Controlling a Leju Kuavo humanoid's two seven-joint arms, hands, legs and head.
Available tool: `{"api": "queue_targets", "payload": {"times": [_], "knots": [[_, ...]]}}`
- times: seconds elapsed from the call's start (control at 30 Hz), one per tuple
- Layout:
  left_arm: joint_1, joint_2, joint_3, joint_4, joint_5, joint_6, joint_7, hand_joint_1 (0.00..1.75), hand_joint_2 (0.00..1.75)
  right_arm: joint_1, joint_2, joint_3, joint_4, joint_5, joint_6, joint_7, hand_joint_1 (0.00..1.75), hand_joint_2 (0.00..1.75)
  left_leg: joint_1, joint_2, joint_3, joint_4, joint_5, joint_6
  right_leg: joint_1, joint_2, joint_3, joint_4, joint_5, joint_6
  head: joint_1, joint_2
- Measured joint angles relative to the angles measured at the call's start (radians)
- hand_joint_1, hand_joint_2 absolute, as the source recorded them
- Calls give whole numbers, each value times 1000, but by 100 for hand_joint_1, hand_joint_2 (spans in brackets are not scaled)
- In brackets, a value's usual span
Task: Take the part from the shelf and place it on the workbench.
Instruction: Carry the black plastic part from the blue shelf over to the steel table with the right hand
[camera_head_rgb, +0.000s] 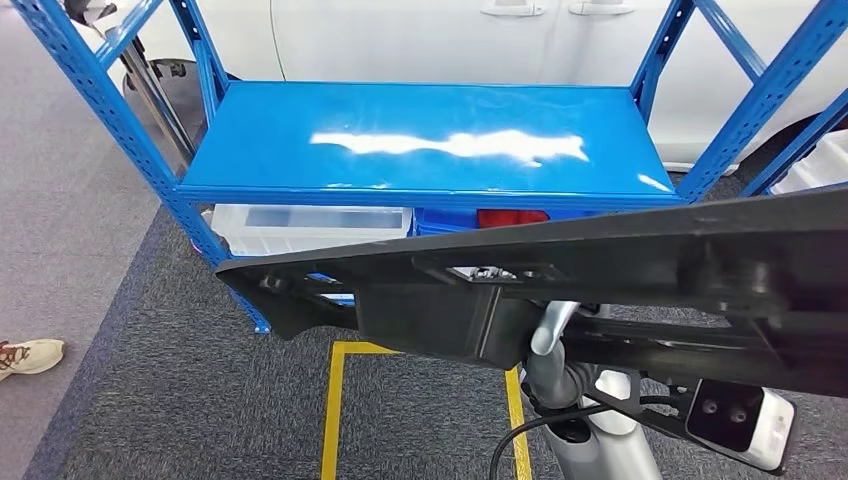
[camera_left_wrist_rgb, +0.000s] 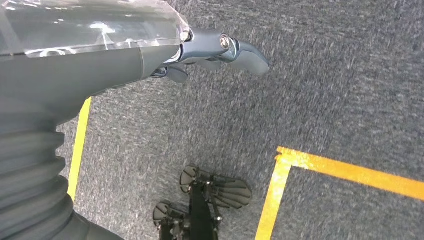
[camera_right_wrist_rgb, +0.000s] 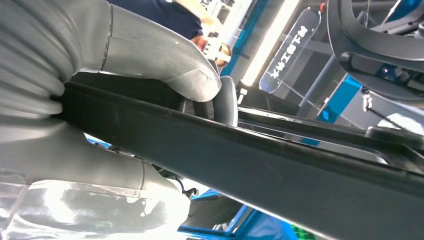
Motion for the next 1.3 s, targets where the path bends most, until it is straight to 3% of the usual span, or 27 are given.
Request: {"api": "queue_targets", "payload": {"times": [0.07, 0.13, 0.17, 0.2, 0.23, 0.27, 0.33, 0.4, 0.43, 0.53, 0.6, 0.67, 0.73, 0.77, 0.83, 0.9, 0.93, 1.0, 1.07, 1.13, 1.2, 1.23, 1.27, 1.3], "knots": [[1, 0, 0, 0, -1, 0, 3, 0, 175, 0, 1, 0, 2, 1, 1, 0, 175, 175, 0, -2, -19, 34, -42, -9, -6, -2, -15, -10, 21, -13, 0, 0], [2, 0, 0, 0, -2, 3, 12, 0, 175, 0, 2, 0, 5, 1, 6, 0, 175, 175, 3, -3, -53, 140, -134, -17, -9, -3, -37, -13, 41, -20, 0, 0], [2, 0, 0, 0, -1, 6, 17, 0, 175, 0, 2, -1, 8, 1, 11, 1, 175, 175, 5, -3, -69, 203, -168, -22, -9, -3, -49, -12, 50, -20, 0, 0], [2, 0, 0, 0, -1, 9, 21, 0, 175, 0, 2, -2, 10, 2, 15, 1, 175, 175, 6, -3, -77, 252, -180, -26, -9, -4, -62, -10, 59, -19, 0, 0], [2, 1, 0, 0, -1, 11, 25, 0, 175, 1, 2, -3, 12, 3, 19, 1, 175, 175, 7, -3, -71, 273, -169, -29, -9, -4, -74, -8, 67, -17, 0, 0], [2, 1, 0, 0, -1, 13, 29, 0, 175, 1, 2, -5, 13, 6, 22, 1, 175, 175, 9, -3, -48, 259, -143, -30, -10, -4, -86, -4, 74, -14, 0, 0], [1, 2, 0, 0, -1, 16, 35, 0, 175, 0, 2, -10, 13, 11, 23, 1, 175, 175, 12, -3, 46, 136, -105, -30, -11, -4, -107, 7, 83, -7, 0, 0], [-1, 3, 0, 0, -2, 18, 37, 0, 175, -1, 3, -13, 12, 16, 22, 1, 175, 175, 9, -5, 120, 20, -115, -22, -9, -5, -121, 20, 90, 3, 0, 0], [-1, 3, 0, 0, -2, 18, 38, 0, 175, -2, 3, -14, 12, 18, 21, 0, 175, 175, 6, -6, 131, -3, -126, -15, -8, -5, -124, 22, 94, 9, 0, 0], [0, 3, 2, 0, -2, 18, 38, 0, 175, -5, 3, -14, 9, 20, 16, 0, 175, 175, 7, -5, 125, -12, -117, 8, -10, -4, -132, 34, 93, 26, 0, 0], [-1, 3, 5, 0, 0, 18, 38, 0, 175, -11, 2, -12, 8, 11, 8, 1, 175, 175, 10, 1, 117, -15, -105, 23, -13, -1, -167, 111, 39, 34, 0, 0], [-1, 3, 10, 0, 3, 19, 38, 0, 175, -18, -1, -8, 8, -1, -4, 2, 175, 175, 8, 8, 105, -15, -97, 29, -15, 1, -224, 253, -36, 40, 0, 0], [0, 3, 15, 0, 6, 24, 43, 0, 175, -23, -5, -3, 9, -3, -20, 2, 175, 175, 7, 16, 97, -14, -92, 29, -16, 1, -250, 331, -61, 42, 0, 0], [0, 3, 17, 0, 7, 27, 48, 0, 175, -27, -8, 1, 9, 1, -29, 2, 175, 175, 7, 22, 96, -14, -91, 28, -16, -1, -231, 307, -43, 41, 0, 0], [-1, 3, 20, 0, 8, 32, 57, 0, 175, -37, -11, 10, 8, 10, -40, 2, 175, 175, 6, 34, 98, -13, -90, 25, -13, -20, -149, 169, 17, 31, 0, 0], [0, 3, 22, 0, 8, 35, 62, 0, 175, -49, -13, 18, 8, 15, -46, 1, 175, 175, 0, 48, 97, -11, -91, 18, -4, -47, -86, 47, 51, 19, 0, 0], [0, 3, 24, 0, 8, 37, 64, 0, 175, -53, -13, 22, 8, 16, -48, 1, 175, 175, -2, 55, 95, -10, -92, 12, 1, -51, -79, 26, 52, 14, 0, 0], [-2, 3, 25, 0, 8, 46, 69, 0, 175, -56, -16, 27, 8, 21, -52, 0, 175, 175, -4, 71, 92, -10, -92, 1, 1, -35, -85, 19, 55, 4, 0, 0], [-5, 3, 27, 0, 8, 67, 73, 0, 175, -58, -18, 30, 7, 30, -58, 0, 175, 175, -2, 55, 83, 12, -112, -9, -5, -18, -85, 10, 63, -7, 0, 0], [-4, 3, 29, 0, 6, 98, 65, 0, 175, -58, -18, 34, 7, 43, -66, 0, 175, 175, 1, 18, 40, 112, -171, -16, -9, -2, -85, 6, 67, -15, 0, 0], [0, 3, 31, 0, 4, 128, 50, 0, 175, -53, -19, 37, 6, 60, -75, 0, 175, 175, 2, 4, -23, 247, -225, -21, -9, 17, -87, 9, 67, -18, 0, 0], [2, 3, 33, 0, 3, 137, 44, 0, 175, -49, -20, 38, 6, 66, -78, 0, 175, 175, 3, 2, -41, 280, -227, -23, -9, 28, -88, 11, 67, -18, 0, 0], [2, 3, 34, 0, 2, 142, 39, 0, 175, -46, -22, 39, 5, 71, -81, 0, 175, 175, 4, 1, -40, 274, -209, -23, -9, 39, -88, 13, 66, -17, 0, 0], [2, 2, 35, 0, 1, 144, 36, 0, 175, -43, -23, 40, 3, 76, -82, 0, 175, 175, 6, -2, -20, 227, -173, -23, -9, 51, -88, 17, 65, -16, 0, 0]]}}
